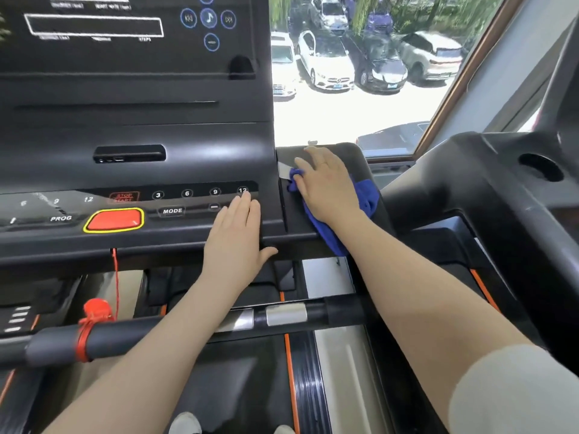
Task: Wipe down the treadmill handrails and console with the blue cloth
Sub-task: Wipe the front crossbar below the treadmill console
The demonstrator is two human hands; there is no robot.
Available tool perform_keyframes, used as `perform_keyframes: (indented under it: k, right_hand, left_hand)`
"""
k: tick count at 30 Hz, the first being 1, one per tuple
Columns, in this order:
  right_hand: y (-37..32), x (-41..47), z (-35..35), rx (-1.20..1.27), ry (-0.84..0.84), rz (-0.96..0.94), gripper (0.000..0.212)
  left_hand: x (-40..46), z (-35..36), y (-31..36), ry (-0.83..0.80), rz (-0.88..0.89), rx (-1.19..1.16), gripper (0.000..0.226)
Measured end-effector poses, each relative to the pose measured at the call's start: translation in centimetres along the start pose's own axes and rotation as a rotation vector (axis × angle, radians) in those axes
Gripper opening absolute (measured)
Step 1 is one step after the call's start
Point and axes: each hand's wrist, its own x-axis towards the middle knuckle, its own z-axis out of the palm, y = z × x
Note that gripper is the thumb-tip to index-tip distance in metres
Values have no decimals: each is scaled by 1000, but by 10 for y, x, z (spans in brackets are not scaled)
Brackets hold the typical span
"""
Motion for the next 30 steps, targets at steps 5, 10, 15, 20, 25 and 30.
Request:
perform_keyframes:
  k: [5,10,15,20,25,30]
  right_hand:
    - [-21,-43,7,-3,96,176,39]
    - [-21,-72,14,10,18,15,54]
    - [-14,-59,6,-13,-97,-128,59]
    - [-6,-20,5,30,-223,-139,55]
    - [1,15,13,5,-242,-94,54]
    - [12,57,24,-52,-239,-15,53]
  left_hand:
    - [2,-2,4,-15,-27,12,88]
    - [4,-9,-2,-38,14,-66,87]
    - [26,-28,-13,-71,19,-119,67]
    - [60,-39,-14,-104,109,-124,67]
    - [86,-41,-11,-129,273,-36,87]
    - [92,-32,-19,-238,231,-58,100]
